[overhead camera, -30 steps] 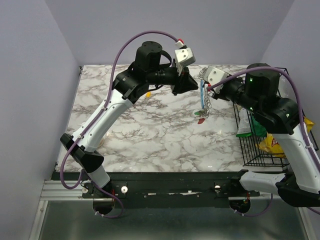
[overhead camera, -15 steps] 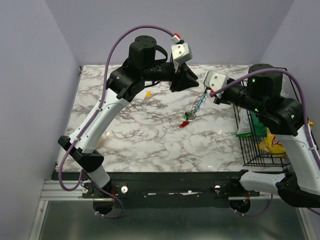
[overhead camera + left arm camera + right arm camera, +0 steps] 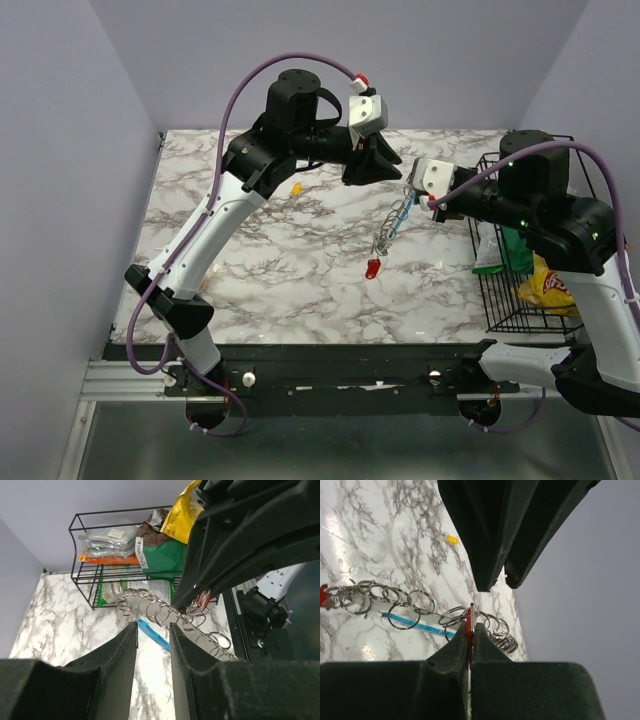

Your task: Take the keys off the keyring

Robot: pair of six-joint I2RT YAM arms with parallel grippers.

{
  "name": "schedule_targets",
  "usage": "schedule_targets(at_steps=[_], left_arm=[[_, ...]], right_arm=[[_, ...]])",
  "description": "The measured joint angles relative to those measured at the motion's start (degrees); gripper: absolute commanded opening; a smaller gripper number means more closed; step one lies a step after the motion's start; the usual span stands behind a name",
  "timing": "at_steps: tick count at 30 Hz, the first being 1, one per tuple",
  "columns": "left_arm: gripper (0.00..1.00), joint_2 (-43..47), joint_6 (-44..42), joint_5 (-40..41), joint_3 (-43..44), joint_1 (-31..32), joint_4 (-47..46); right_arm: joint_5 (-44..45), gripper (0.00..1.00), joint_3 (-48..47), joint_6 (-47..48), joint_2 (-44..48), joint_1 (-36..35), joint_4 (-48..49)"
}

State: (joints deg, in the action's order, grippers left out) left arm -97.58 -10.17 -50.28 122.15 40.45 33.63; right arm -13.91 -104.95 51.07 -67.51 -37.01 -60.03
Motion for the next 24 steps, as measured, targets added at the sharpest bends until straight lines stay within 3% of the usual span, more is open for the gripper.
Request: schedule_targets(at_steps=[14,24], left_arm=[[0.41,-0.4,-1.0,-13.9,-1.7,0.0,1.1],[0.41,-0.7,-0.7,-15.1,-2.8,0.0,0.7]], right_arm=[[-3.6,0.01,-0.8,0.7,0.6,0.0,-2.6],[-6.6,0.01,-2.8,1.5,0.7,0.0,-4.4]])
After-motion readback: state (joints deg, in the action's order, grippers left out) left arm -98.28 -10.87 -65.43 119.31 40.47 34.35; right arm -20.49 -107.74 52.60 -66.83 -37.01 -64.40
